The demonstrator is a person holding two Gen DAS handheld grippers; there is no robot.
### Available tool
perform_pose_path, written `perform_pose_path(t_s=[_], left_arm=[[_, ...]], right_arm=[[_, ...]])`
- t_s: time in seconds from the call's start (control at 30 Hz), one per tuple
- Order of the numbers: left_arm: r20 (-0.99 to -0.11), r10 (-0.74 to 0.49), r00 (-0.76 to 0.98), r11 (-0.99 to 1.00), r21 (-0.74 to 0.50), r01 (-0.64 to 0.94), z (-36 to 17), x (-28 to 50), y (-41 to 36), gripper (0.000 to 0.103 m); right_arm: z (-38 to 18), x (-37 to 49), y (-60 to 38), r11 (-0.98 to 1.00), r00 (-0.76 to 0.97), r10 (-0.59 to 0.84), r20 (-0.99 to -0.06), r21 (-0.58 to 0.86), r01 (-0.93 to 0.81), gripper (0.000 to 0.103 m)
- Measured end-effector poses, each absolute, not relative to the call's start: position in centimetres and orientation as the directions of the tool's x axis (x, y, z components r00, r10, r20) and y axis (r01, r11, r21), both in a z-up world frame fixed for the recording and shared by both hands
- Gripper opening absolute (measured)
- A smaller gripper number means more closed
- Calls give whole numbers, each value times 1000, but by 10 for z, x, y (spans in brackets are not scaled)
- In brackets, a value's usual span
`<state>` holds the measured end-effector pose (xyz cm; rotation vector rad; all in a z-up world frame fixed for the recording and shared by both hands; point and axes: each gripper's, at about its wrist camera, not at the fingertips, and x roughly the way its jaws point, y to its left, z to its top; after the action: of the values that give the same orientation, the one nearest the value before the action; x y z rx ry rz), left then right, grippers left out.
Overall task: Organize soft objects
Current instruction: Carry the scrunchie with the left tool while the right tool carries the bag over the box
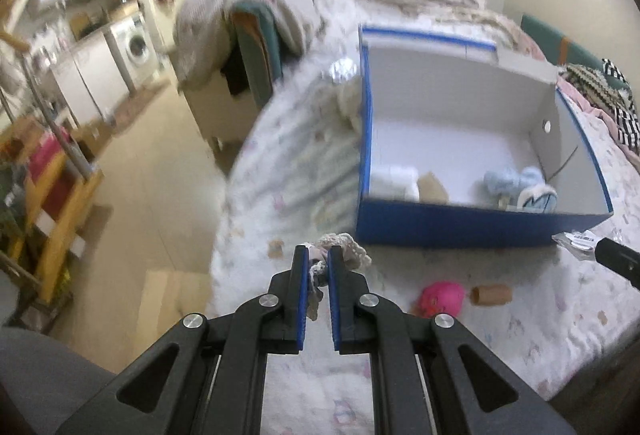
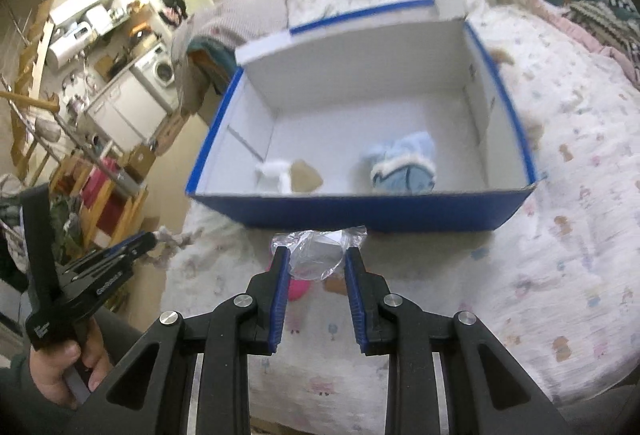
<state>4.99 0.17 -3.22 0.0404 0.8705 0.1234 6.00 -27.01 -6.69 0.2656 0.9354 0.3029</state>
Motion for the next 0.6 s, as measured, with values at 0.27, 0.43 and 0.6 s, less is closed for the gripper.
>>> perform_pose_path(t_s=[0.27, 0.43, 0.6], left_arm=[[-705, 96, 703, 995, 58, -78, -2, 65, -9, 9], [-696, 79, 714, 997, 65, -47, 10, 87, -18, 9], [-692, 70, 719, 995, 99, -2, 10, 105, -33, 9]], right_arm=[[-51, 70, -285, 932, 628, 323, -708, 352, -83, 29], [-41, 85, -298, 934, 669, 302, -679, 352, -64, 29], [-45, 107, -306, 943, 672, 267, -691, 330, -34, 29]])
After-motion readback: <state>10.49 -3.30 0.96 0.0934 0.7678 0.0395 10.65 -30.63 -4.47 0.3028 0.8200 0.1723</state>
